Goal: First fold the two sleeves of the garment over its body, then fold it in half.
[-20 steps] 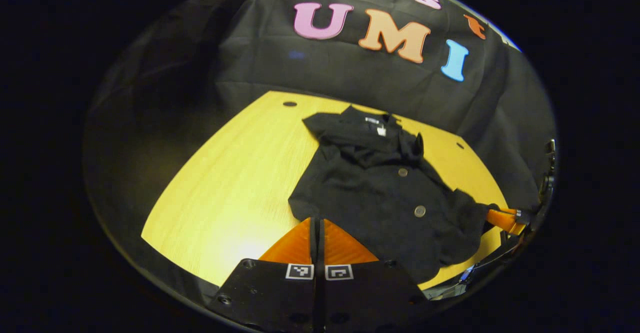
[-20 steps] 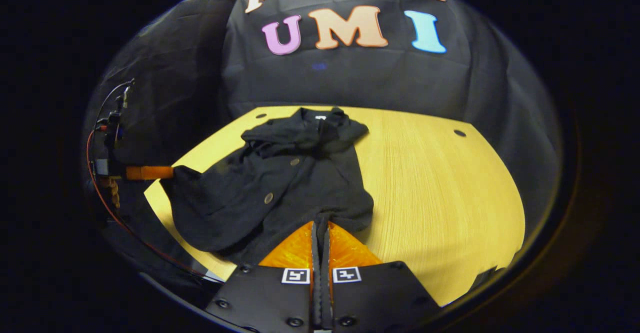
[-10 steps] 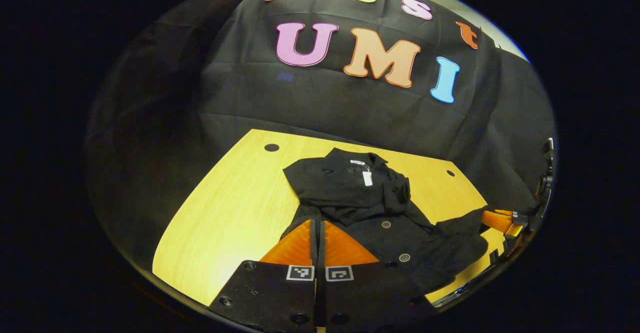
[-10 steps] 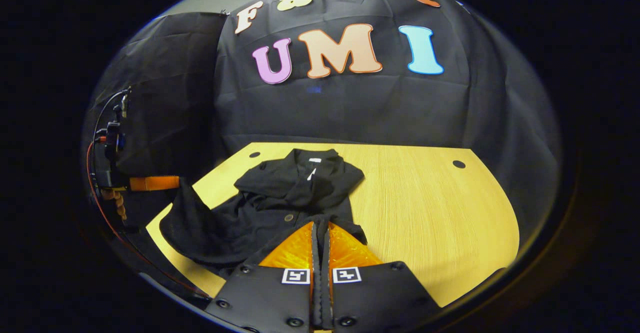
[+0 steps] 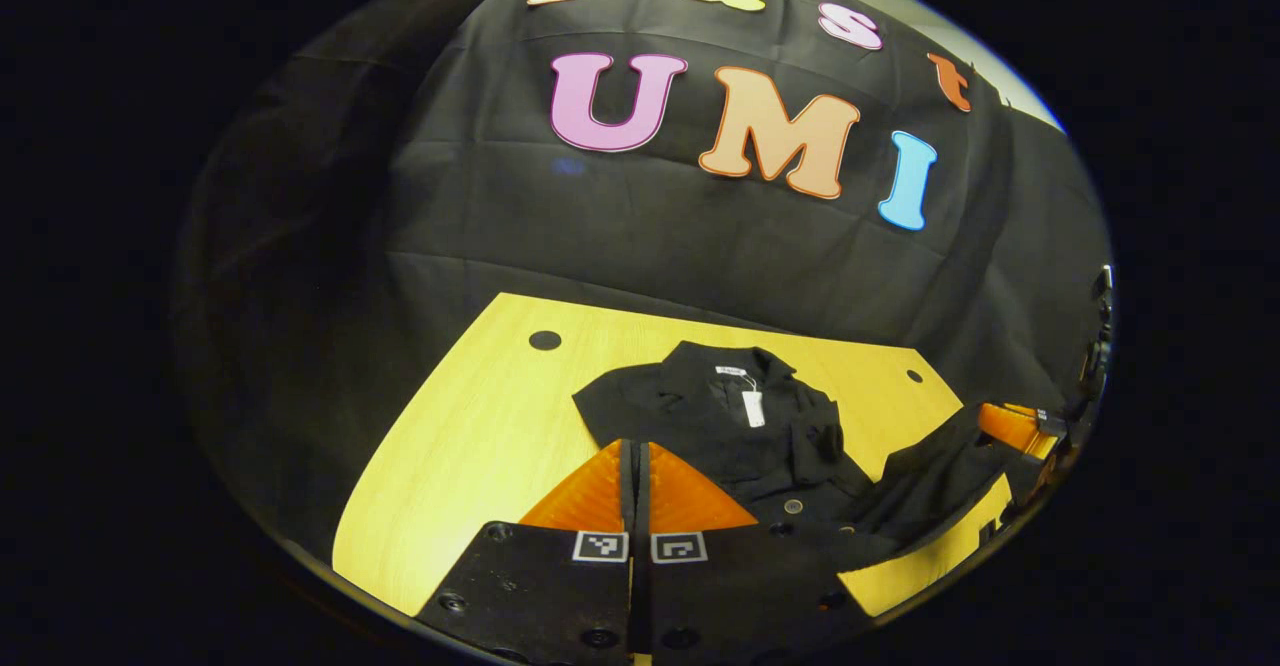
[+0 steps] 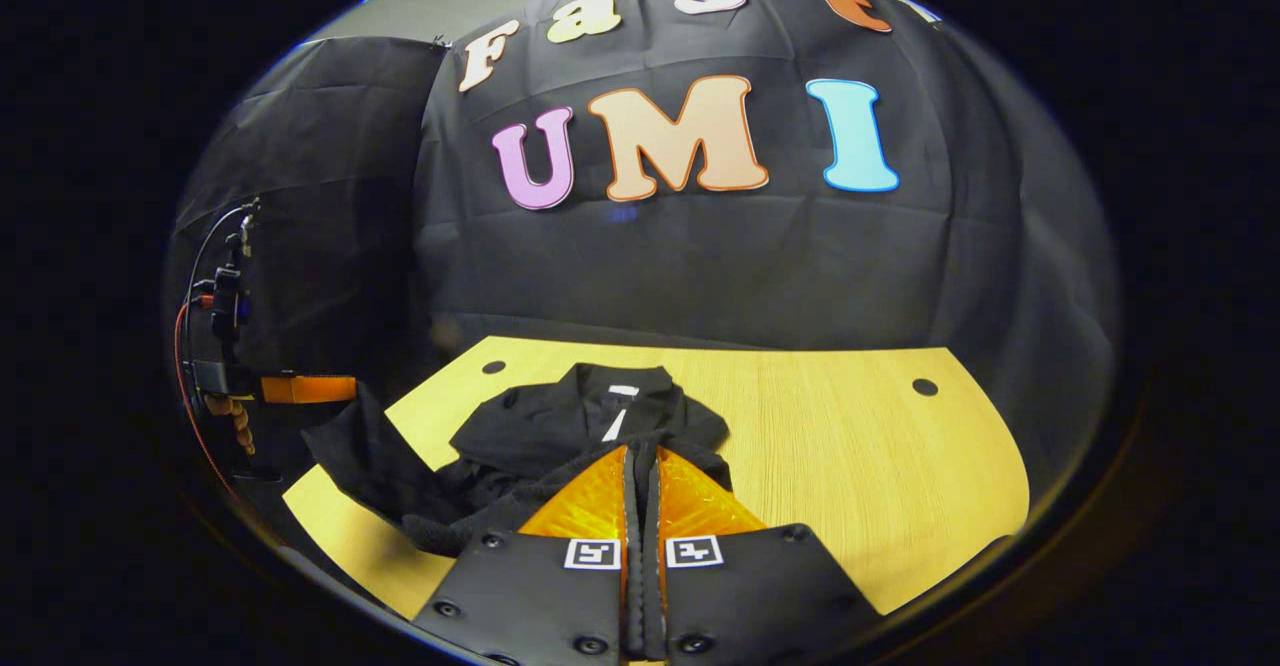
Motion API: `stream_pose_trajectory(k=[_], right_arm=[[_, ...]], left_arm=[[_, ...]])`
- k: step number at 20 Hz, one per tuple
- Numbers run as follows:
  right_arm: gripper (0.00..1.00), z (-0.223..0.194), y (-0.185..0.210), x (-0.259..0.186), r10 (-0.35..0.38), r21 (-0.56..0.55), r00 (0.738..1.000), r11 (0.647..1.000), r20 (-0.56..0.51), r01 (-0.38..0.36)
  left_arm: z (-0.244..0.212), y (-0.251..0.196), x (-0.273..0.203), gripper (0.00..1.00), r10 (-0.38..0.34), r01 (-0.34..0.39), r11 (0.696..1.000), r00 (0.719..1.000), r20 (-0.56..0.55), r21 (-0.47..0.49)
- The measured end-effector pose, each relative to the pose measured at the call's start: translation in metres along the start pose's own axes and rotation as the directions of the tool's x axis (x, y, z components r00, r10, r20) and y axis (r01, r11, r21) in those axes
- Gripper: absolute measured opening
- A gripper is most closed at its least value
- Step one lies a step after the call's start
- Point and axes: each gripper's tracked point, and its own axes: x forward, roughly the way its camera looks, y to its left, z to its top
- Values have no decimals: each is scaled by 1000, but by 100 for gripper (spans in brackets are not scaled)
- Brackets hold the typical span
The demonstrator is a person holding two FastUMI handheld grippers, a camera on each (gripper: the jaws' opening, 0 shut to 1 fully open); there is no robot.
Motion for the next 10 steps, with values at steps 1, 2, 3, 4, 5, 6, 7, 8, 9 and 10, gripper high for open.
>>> stream_pose_trajectory(k=[1, 2, 3, 4, 5, 6, 7, 8, 9, 10], right_arm=[[2, 8, 0, 6, -4, 3, 1000, 1000, 12, 4], [2, 15, -1, 13, -9, 3, 1000, 1000, 18, 9], [2, 19, -1, 20, -13, 4, 1000, 1000, 21, 13], [2, 24, -3, 27, -19, 6, 1000, 1000, 21, 19], [2, 26, -4, 32, -25, 8, 1000, 1000, 18, 25], [2, 30, -4, 38, -29, 12, 999, 1000, 19, 29], [2, 32, -4, 43, -33, 15, 999, 999, 19, 33], [2, 35, -5, 50, -39, 16, 999, 999, 20, 39], [2, 36, -5, 55, -44, 17, 999, 999, 16, 44], [2, 37, -7, 61, -51, 19, 999, 999, 10, 51]], left_arm=[[7, 3, 8, 0, -1, 1, 1000, 1000, 5, 4], [11, 5, 15, 0, 0, 0, 1000, 1000, 8, 4], [16, 7, 23, 0, -3, 3, 1000, 1000, 10, 1], [20, 8, 31, 0, -8, 8, 1000, 1000, 10, -4], [23, 9, 38, 0, -11, 11, 1000, 1000, 9, -5], [25, 10, 45, 0, -13, 13, 1000, 1000, 5, -2], [28, 12, 53, 0, -16, 16, 1000, 1000, 3, 5], [29, 13, 59, 0, -18, 18, 1000, 1000, -1, 14], [30, 15, 66, 0, -21, 21, 1000, 1000, -9, 21], [29, 15, 74, 0, -27, 28, 999, 999, -19, 27]])
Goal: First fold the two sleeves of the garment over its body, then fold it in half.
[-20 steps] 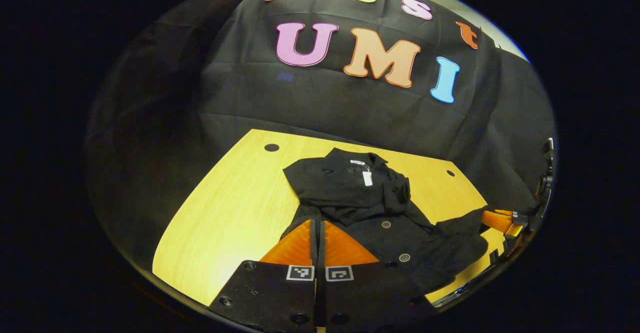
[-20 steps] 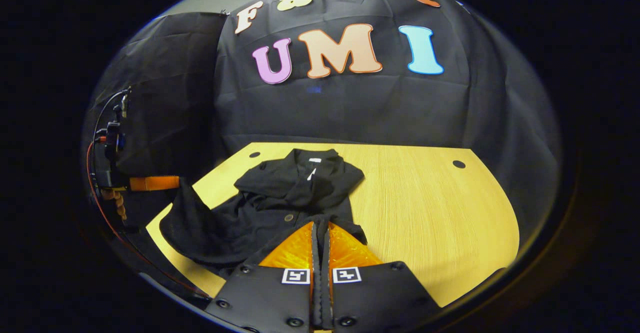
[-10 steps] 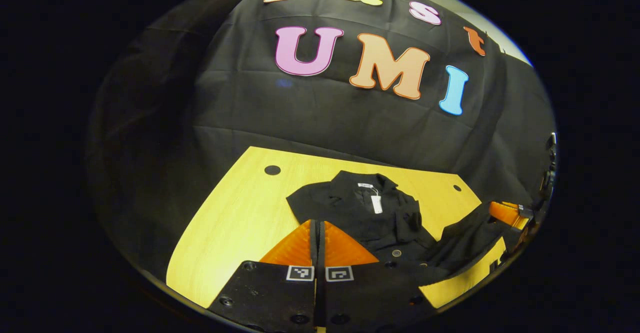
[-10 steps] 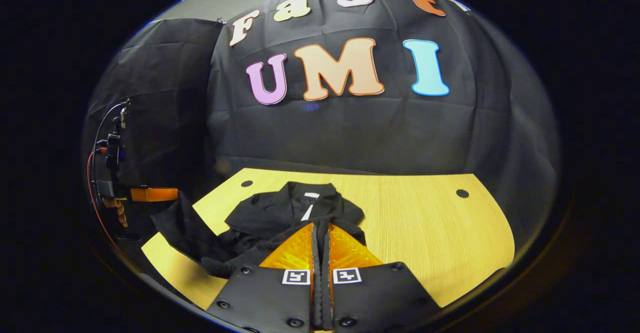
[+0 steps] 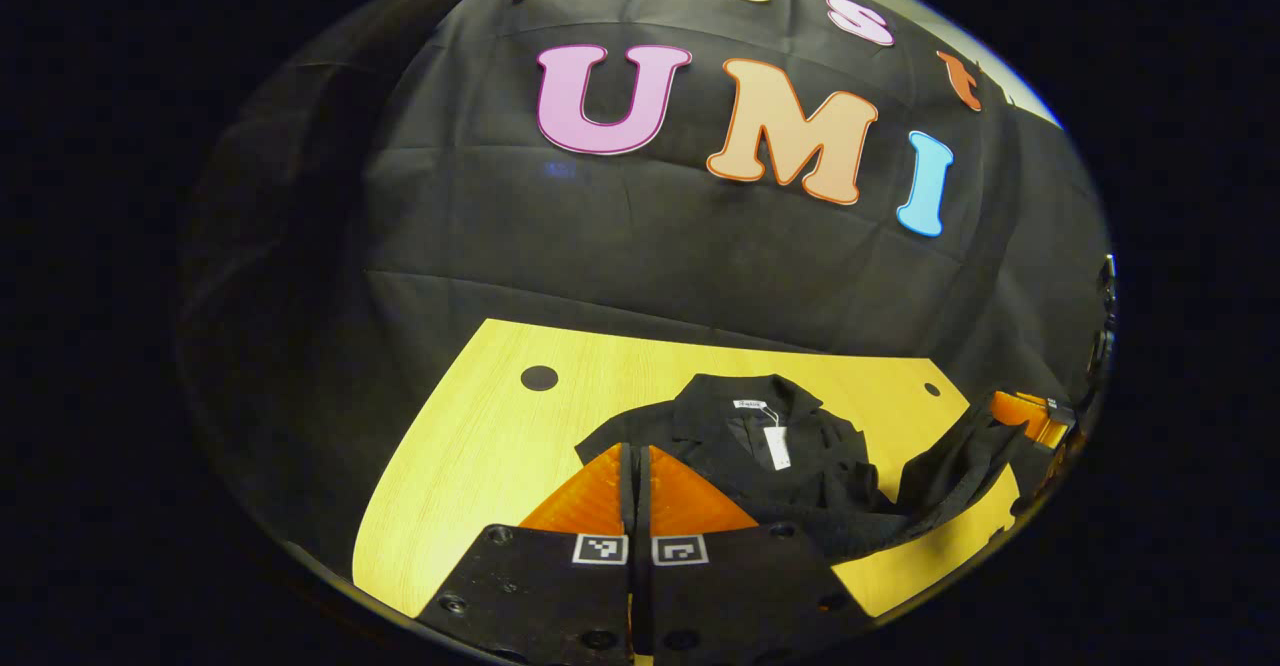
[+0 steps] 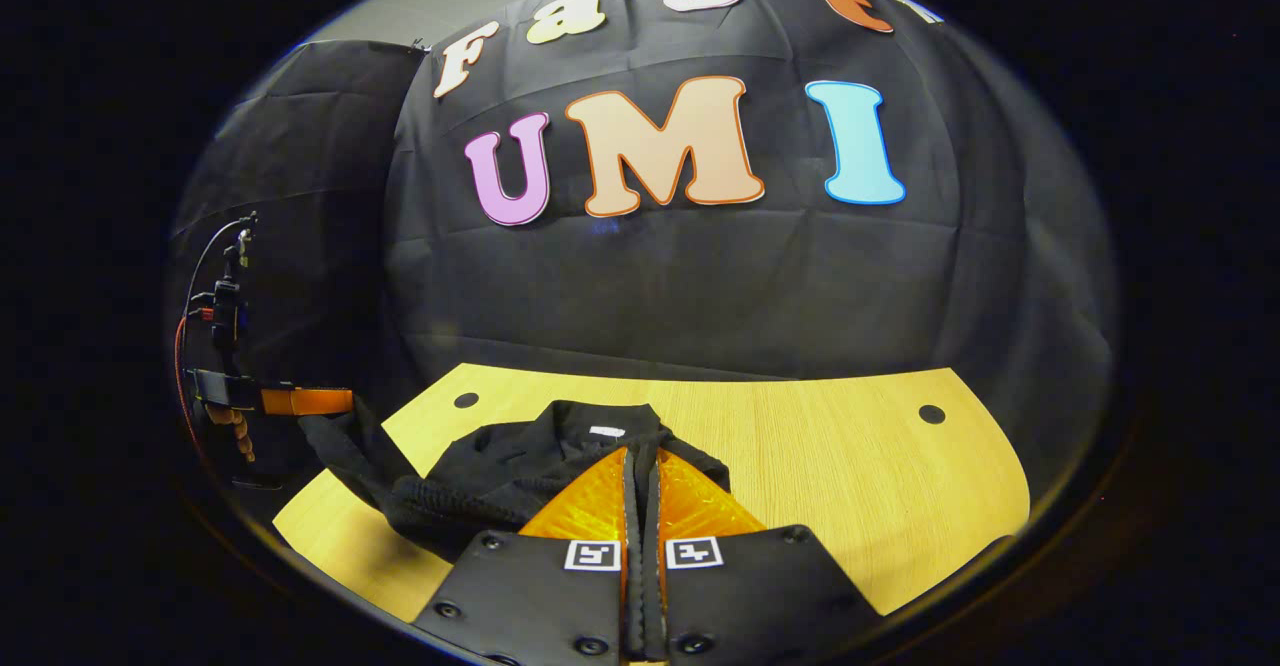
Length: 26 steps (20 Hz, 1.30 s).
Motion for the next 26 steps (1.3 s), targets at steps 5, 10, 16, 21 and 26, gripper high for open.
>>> stream_pose_trajectory(k=[5, 10, 16, 21, 26], right_arm=[[2, 4, -8, 32, -40, 41, 999, 998, -30, 42], [2, -2, -19, 67, -91, 67, 993, 993, -78, 97], [35, 4, -28, 85, -170, 133, 981, 974, -94, 182], [98, 37, -25, 51, -224, 91, 973, 972, 48, 219], [98, 60, -6, -21, -208, 41, 955, 978, 212, 204]], left_arm=[[5, 7, 37, 0, -24, 25, 999, 1000, -9, 27], [-4, 16, 74, 0, -40, 43, 997, 998, -48, 62], [39, 47, 80, 37, 84, -99, 990, 986, 142, 98], [73, 27, 60, 94, 40, -62, 995, 968, 247, 80], [91, 7, -2, 94, 36, -50, 998, 940, 339, 32]])
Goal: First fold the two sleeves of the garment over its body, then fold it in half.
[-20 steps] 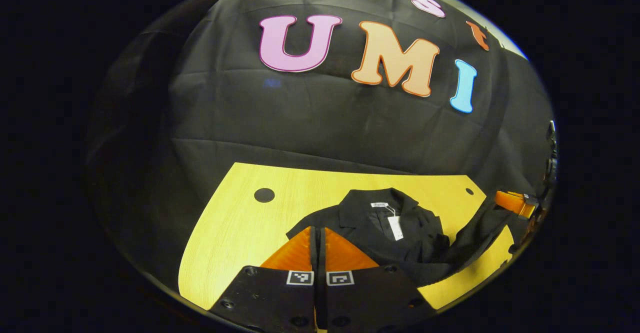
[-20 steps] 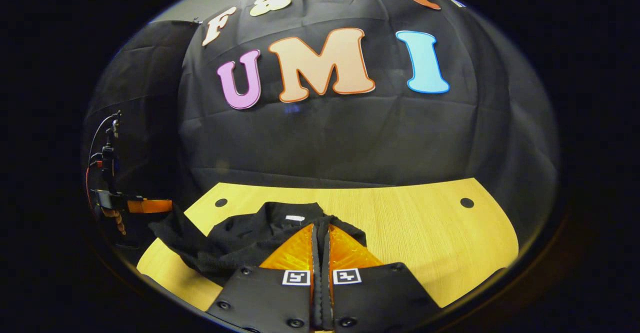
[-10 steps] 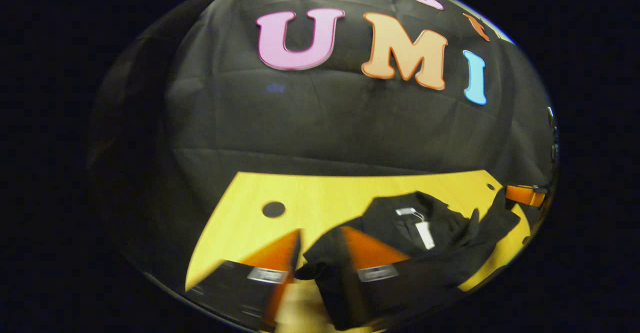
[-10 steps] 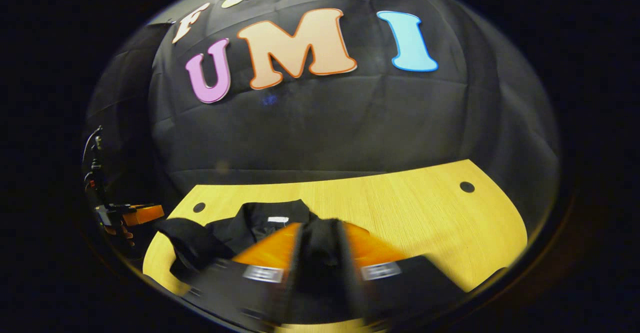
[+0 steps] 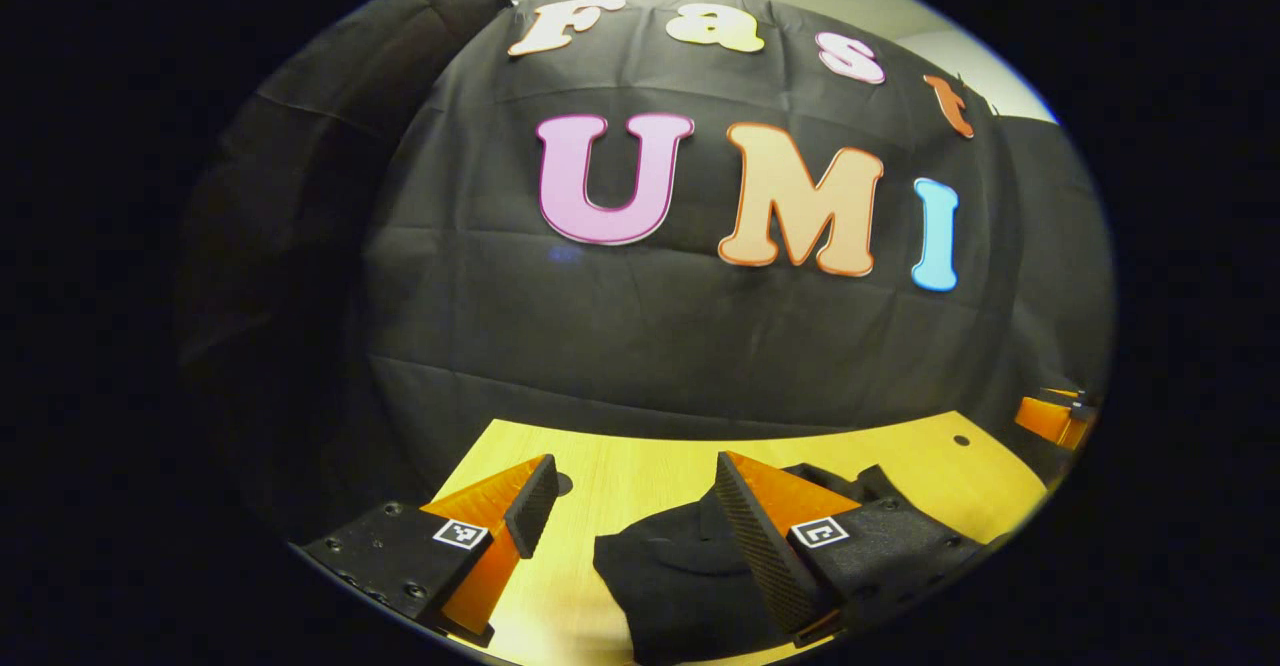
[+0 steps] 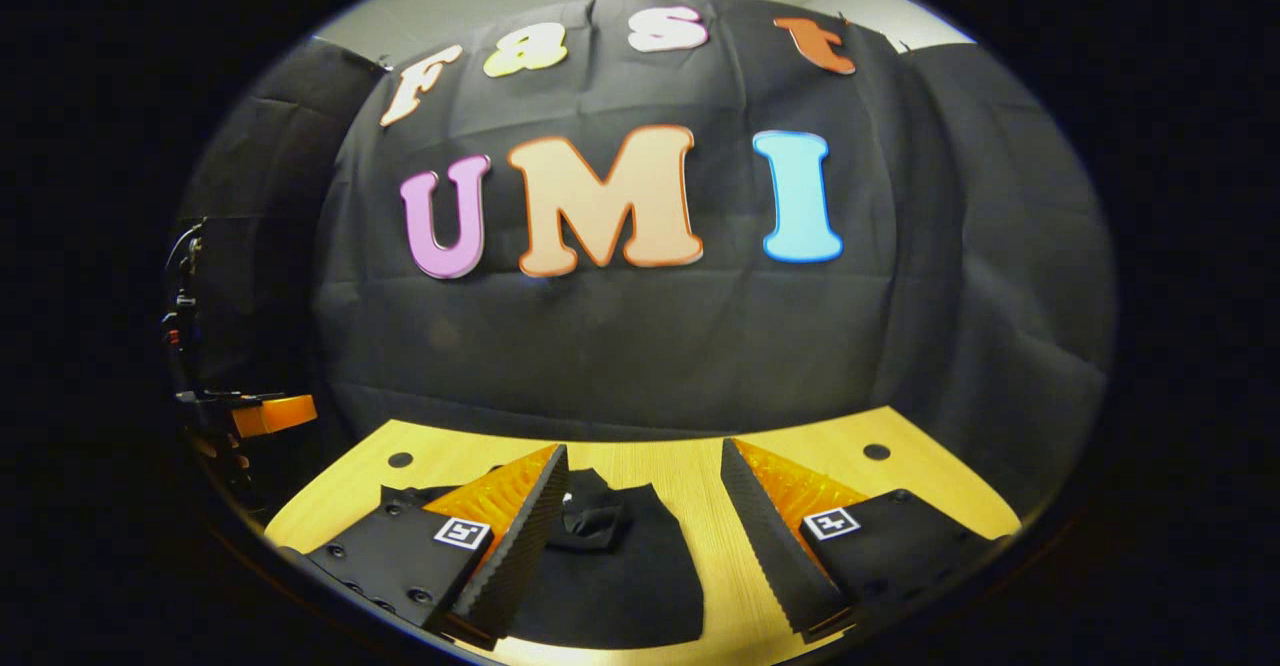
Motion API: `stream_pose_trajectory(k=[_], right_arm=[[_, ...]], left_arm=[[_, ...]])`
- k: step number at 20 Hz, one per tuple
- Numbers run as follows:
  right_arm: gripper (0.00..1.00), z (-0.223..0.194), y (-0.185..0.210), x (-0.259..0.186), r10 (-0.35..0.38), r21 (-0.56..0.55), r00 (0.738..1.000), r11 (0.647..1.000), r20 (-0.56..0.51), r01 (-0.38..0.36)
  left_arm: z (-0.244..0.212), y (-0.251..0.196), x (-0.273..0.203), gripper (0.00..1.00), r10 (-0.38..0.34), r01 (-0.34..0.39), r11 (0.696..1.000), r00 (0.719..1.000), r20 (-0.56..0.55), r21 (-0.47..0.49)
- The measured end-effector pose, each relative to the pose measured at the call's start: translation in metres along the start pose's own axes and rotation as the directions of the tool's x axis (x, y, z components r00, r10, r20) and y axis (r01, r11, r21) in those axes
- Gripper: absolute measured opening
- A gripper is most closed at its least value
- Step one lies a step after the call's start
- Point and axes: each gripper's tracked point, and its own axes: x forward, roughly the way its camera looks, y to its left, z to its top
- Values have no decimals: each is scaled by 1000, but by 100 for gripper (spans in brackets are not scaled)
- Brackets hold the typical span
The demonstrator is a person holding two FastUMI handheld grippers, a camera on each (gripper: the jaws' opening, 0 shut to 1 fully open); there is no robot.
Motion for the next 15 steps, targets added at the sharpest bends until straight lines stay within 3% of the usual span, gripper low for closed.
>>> stream_pose_trajectory(k=[4, 7, 9, 11, 12, 15], right_arm=[[94, 7, 1, -60, 45, -38, 994, 998, 97, -41], [97, 10, -2, -108, 71, -31, 987, 997, 144, -67], [94, 9, -6, -143, 85, -14, 982, 996, 170, -84], [94, 7, -13, -181, 92, -3, 974, 996, 207, -93], [99, 6, -17, -198, 93, 2, 970, 995, 226, -96], [96, -6, -27, -236, 100, 13, 968, 994, 232, -106]], left_arm=[[37, -20, -65, 92, 11, -16, 999, 992, 125, 41], [58, -38, -116, 93, 26, -35, 998, 982, 187, 44], [60, -57, -146, 92, 17, -25, 999, 978, 207, 35], [61, -75, -176, 92, 0, -8, 999, 974, 228, 33], [64, -81, -189, 92, 0, -9, 999, 971, 240, 36], [62, -98, -223, 92, -3, -5, 1000, 969, 248, 30]])
